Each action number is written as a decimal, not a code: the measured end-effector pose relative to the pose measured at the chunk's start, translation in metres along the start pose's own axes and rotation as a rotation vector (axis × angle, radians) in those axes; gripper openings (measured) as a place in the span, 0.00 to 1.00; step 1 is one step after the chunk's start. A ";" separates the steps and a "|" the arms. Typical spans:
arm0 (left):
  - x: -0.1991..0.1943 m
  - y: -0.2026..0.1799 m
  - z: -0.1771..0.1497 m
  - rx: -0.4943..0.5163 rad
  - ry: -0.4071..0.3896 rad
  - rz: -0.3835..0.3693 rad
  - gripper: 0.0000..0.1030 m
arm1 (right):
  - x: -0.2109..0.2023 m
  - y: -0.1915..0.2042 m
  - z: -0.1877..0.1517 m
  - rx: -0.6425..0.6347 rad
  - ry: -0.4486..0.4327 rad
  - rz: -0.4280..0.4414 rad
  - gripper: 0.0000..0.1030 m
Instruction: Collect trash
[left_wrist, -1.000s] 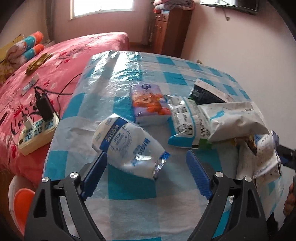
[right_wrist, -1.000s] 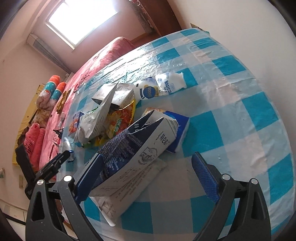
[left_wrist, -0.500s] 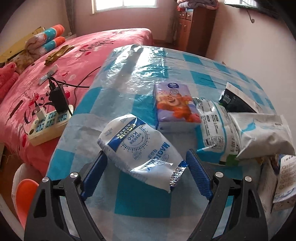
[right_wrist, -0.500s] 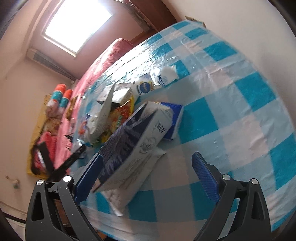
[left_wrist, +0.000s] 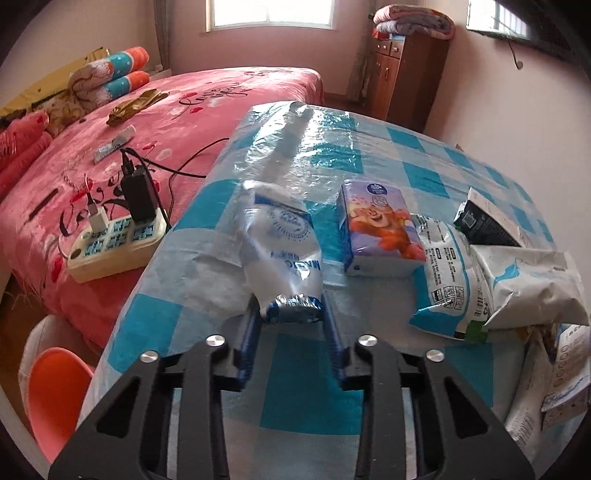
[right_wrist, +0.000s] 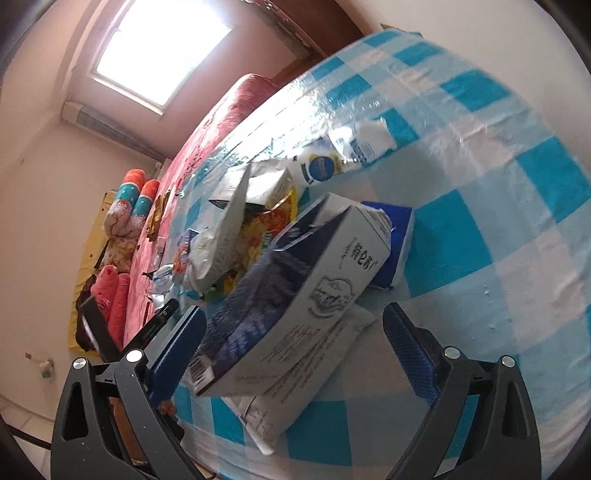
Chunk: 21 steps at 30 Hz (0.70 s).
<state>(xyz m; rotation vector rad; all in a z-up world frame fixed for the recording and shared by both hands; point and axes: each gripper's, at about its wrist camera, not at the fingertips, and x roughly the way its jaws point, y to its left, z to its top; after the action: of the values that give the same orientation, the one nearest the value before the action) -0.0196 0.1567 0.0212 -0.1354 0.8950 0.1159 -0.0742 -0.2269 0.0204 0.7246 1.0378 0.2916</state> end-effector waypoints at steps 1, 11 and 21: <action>-0.001 0.002 -0.001 -0.009 -0.002 -0.013 0.32 | 0.002 -0.001 0.000 0.009 0.003 0.014 0.92; -0.007 0.006 -0.009 -0.037 -0.003 -0.099 0.32 | 0.017 0.007 0.002 -0.019 -0.004 0.042 0.85; -0.022 0.004 -0.025 -0.022 0.007 -0.170 0.32 | 0.024 0.032 -0.002 -0.130 0.007 0.027 0.80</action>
<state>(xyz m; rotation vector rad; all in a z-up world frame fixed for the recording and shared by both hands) -0.0530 0.1555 0.0226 -0.2324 0.8854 -0.0332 -0.0601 -0.1892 0.0249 0.6216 1.0066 0.3819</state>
